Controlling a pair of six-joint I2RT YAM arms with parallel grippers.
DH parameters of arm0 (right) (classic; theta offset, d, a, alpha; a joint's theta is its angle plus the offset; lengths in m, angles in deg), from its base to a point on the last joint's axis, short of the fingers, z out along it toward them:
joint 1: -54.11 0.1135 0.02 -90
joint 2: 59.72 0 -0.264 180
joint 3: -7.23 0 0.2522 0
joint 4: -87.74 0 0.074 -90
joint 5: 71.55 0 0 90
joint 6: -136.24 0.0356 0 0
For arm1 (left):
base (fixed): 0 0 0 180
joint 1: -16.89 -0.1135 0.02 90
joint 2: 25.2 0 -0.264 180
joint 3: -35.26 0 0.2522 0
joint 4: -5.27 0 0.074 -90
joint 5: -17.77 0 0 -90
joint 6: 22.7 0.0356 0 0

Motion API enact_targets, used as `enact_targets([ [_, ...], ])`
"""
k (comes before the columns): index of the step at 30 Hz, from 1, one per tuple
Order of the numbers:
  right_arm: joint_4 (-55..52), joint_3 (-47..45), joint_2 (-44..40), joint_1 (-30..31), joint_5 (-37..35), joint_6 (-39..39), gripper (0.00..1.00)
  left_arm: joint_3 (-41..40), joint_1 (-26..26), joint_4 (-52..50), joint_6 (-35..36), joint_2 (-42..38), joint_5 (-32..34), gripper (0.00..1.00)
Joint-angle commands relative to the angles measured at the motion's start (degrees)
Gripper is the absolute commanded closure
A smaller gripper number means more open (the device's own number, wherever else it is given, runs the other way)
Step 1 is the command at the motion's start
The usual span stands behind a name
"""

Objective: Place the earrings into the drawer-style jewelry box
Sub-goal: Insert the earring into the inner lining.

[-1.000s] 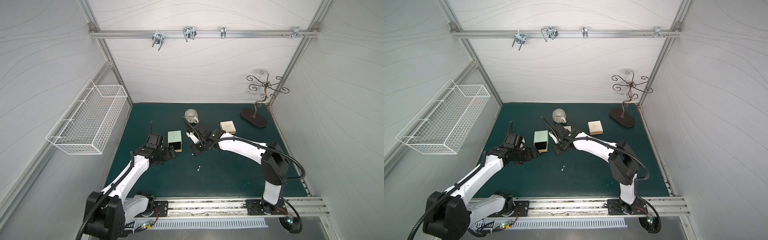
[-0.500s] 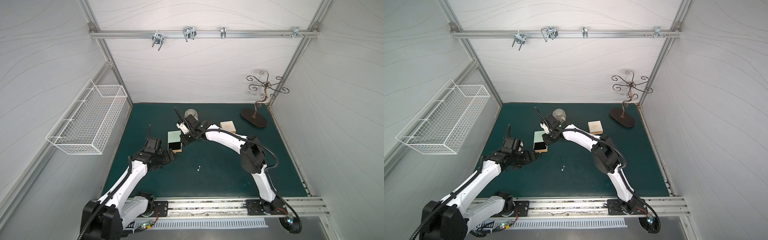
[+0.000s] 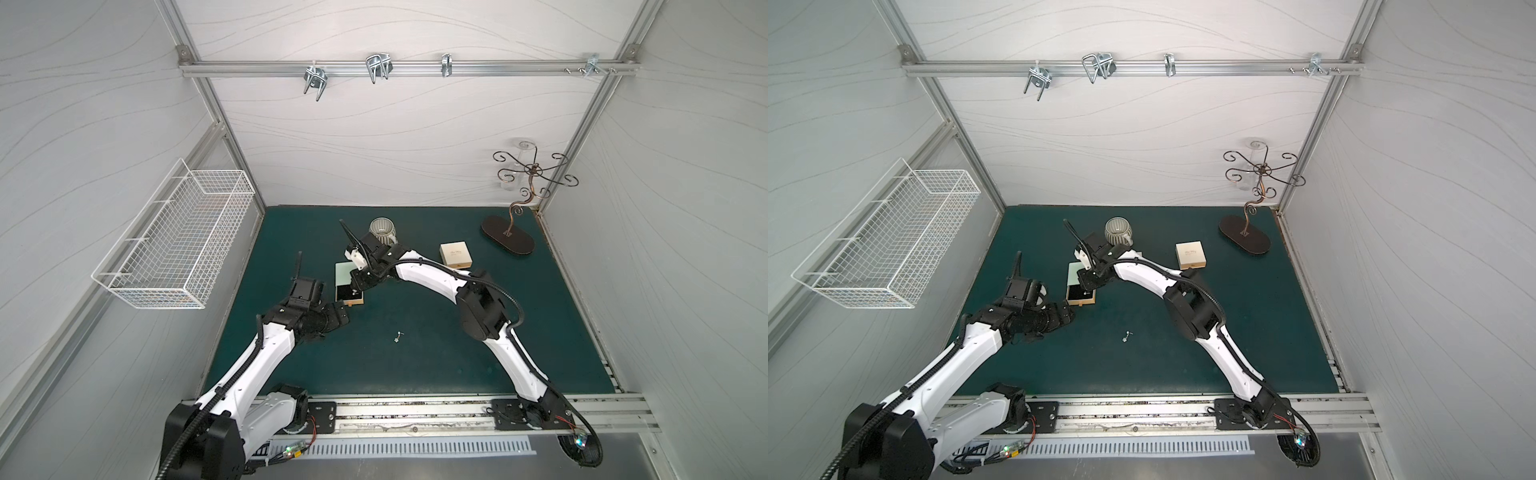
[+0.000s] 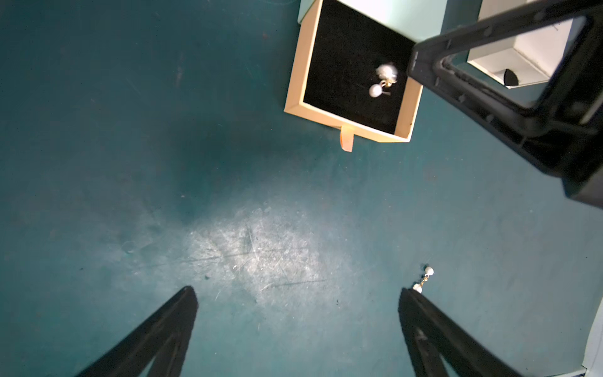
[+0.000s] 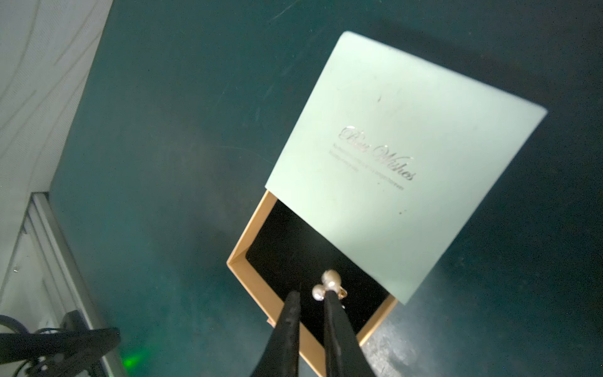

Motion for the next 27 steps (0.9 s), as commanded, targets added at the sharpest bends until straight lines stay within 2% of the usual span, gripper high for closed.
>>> enact_targets([
  [1, -0.61, 0.03, -1.22, -0.38, 0.54, 0.17, 0.74, 0.26, 0.05, -0.28, -0.59, -0.78, 1.02, 0.01],
  [10, 1.85, -6.87, -9.88, -2.31, -0.46, -1.05, 0.71, 0.84, 0.05, -0.83, -0.17, -0.46, 1.85, 0.01],
  [22, 2.49, -38.13, -31.42, -2.17, -7.73, -7.03, 0.71, 2.49, 0.06, -1.79, 1.18, -0.01, 2.36, 0.01],
  [27, 1.59, -47.76, -36.49, -0.38, -10.59, -7.26, 0.71, 1.68, 0.05, -1.03, 1.39, -0.27, 2.26, 0.01],
])
